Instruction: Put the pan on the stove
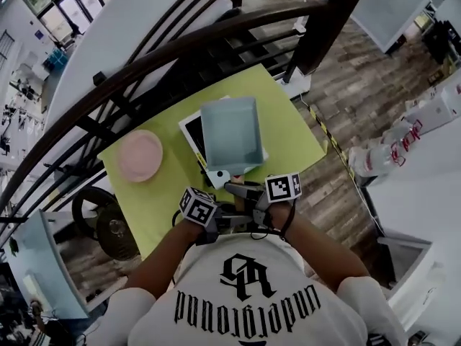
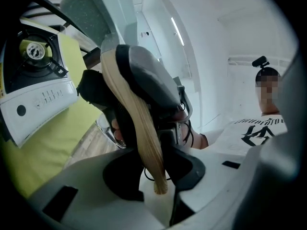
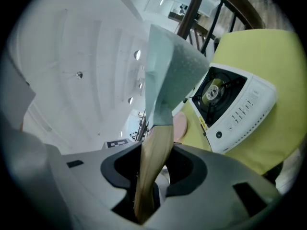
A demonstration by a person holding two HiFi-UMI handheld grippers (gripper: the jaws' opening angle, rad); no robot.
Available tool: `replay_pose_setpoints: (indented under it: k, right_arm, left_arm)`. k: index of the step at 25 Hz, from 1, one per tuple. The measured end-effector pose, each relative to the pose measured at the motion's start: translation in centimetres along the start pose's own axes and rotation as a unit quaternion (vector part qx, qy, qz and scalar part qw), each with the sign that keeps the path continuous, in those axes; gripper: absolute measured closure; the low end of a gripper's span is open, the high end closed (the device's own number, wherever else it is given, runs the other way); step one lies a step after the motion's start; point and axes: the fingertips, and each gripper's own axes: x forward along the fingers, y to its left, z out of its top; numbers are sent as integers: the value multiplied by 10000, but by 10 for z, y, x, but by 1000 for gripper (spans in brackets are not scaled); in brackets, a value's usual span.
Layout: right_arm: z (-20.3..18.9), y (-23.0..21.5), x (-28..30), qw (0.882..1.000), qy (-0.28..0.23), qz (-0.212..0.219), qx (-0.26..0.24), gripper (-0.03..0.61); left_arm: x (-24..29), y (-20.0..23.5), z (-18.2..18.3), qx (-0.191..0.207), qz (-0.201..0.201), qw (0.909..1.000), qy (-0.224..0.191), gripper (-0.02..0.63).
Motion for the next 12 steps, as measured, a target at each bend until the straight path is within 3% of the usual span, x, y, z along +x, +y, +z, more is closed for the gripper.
replay_pose_setpoints:
  k: [12]
  right_arm:
    - [22,-7,-24,9924,1104,491,-213,434]
  left_arm:
    - [37,14,49,-92,560,9912,-1196,492]
